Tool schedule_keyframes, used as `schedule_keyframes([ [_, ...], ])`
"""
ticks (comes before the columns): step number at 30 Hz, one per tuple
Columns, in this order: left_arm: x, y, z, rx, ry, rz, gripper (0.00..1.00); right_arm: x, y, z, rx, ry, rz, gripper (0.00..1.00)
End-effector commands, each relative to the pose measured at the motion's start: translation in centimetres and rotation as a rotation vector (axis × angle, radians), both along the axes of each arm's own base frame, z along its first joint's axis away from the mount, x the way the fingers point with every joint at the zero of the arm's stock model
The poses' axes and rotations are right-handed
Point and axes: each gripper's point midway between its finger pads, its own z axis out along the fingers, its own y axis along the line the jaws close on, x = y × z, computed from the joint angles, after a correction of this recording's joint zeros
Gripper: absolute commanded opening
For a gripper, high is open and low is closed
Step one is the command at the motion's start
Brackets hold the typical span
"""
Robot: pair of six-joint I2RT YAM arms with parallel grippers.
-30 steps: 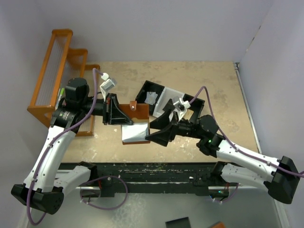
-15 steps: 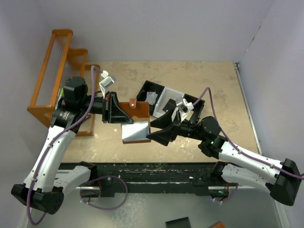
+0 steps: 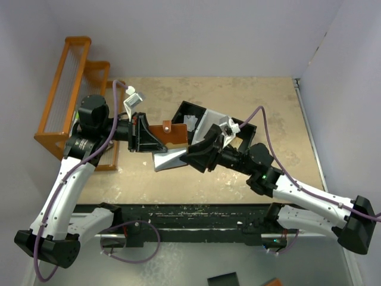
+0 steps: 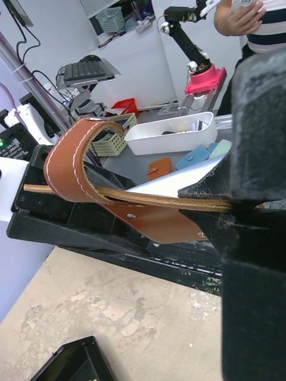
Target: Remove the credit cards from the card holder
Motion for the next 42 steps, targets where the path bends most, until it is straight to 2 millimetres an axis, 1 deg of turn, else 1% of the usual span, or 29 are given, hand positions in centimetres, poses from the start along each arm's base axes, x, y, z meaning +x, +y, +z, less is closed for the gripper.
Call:
schedule_keyframes([
  [1,-1.2,0.3,1.0,-0.024,-0.025,-0.049,0.00,0.8,-0.5,5.5,0.148,-0.073,-0.052,0.40],
  [2,-1.2,0.3,0.8,-0.022,-0.025,-0.049,0.00,0.6,-0.3,6.1,0.161,-0.076,-0.036,0.35],
  [4,-1.0,0.2,0.4,-0.017,-0.025,-0.047,0.00,0.1,0.0,6.7,0.184,-0.070,0.003,0.30],
  [9,-0.6,0.2,-0.6,-0.001,-0.024,-0.046,0.00,-0.7,0.3,7.4,0.246,-0.047,0.064,0.30],
  [13,-0.7,0.2,-0.9,0.004,-0.022,-0.051,0.00,-1.0,0.3,7.9,0.267,-0.049,0.082,0.29],
  [14,-0.7,0.2,-1.0,0.005,-0.020,-0.052,0.00,-1.0,0.4,7.9,0.267,-0.044,0.085,0.26],
  [15,-0.7,0.3,-1.1,0.006,-0.021,-0.053,0.00,-0.9,0.5,7.9,0.272,-0.038,0.090,0.21],
  [16,-0.7,0.2,-1.2,0.007,-0.023,-0.052,0.00,-1.0,0.6,8.1,0.282,-0.033,0.098,0.08],
  [17,-0.6,0.3,-1.3,0.010,-0.026,-0.050,0.00,-1.0,0.7,8.3,0.295,-0.019,0.108,0.00],
  [18,-0.6,0.3,-1.4,0.013,-0.031,-0.046,0.00,-1.0,0.8,8.5,0.304,-0.011,0.112,0.00],
  [19,-0.4,0.3,-1.4,0.018,-0.044,-0.031,0.05,-0.8,0.9,8.4,0.307,0.013,0.115,0.00],
  [21,-0.1,0.3,-1.5,0.028,-0.074,-0.009,0.21,-0.8,1.3,7.9,0.297,0.063,0.129,0.00],
  [24,0.8,0.5,-1.3,0.059,-0.149,0.044,0.50,-0.8,1.2,6.9,0.281,0.118,0.131,0.00],
  [25,1.3,0.7,-0.6,0.077,-0.218,0.076,0.58,-0.8,1.1,6.3,0.272,0.140,0.127,0.00],
  [26,2.2,1.1,-0.6,0.123,-0.283,0.133,0.64,-0.8,1.0,6.1,0.269,0.155,0.122,0.00],
  [27,3.2,1.7,0.3,0.160,-0.375,0.192,0.67,-0.7,0.7,5.8,0.260,0.165,0.103,0.00],
  [29,4.6,3.0,1.7,0.227,-0.546,0.283,0.72,-0.3,0.4,5.2,0.227,0.188,0.067,0.00],
  [30,5.1,3.6,2.5,0.253,-0.618,0.322,0.76,-0.2,0.1,5.0,0.212,0.196,0.048,0.00],
  [32,5.8,4.6,4.4,0.283,-0.757,0.394,0.80,0.3,0.0,3.9,0.150,0.211,0.006,0.00],
  [34,5.2,5.0,5.8,0.276,-0.858,0.408,0.84,0.6,0.0,3.1,0.096,0.216,-0.018,0.00],
  [35,4.3,4.8,6.1,0.260,-0.883,0.380,0.84,0.7,0.0,2.9,0.072,0.217,-0.023,0.00],
  [37,2.1,4.0,5.4,0.214,-0.880,0.258,0.83,0.7,0.2,2.5,0.035,0.215,-0.023,0.00],
  [39,0.0,3.3,3.4,0.173,-0.804,0.127,0.79,0.6,0.5,2.5,0.012,0.208,-0.007,0.00],
  [40,-0.4,3.2,2.2,0.172,-0.766,0.083,0.78,0.4,0.7,2.7,0.002,0.203,0.005,0.00],
  [42,0.0,3.5,-0.2,0.234,-0.738,0.051,0.76,0.4,1.2,2.4,-0.035,0.212,0.024,0.00],
])
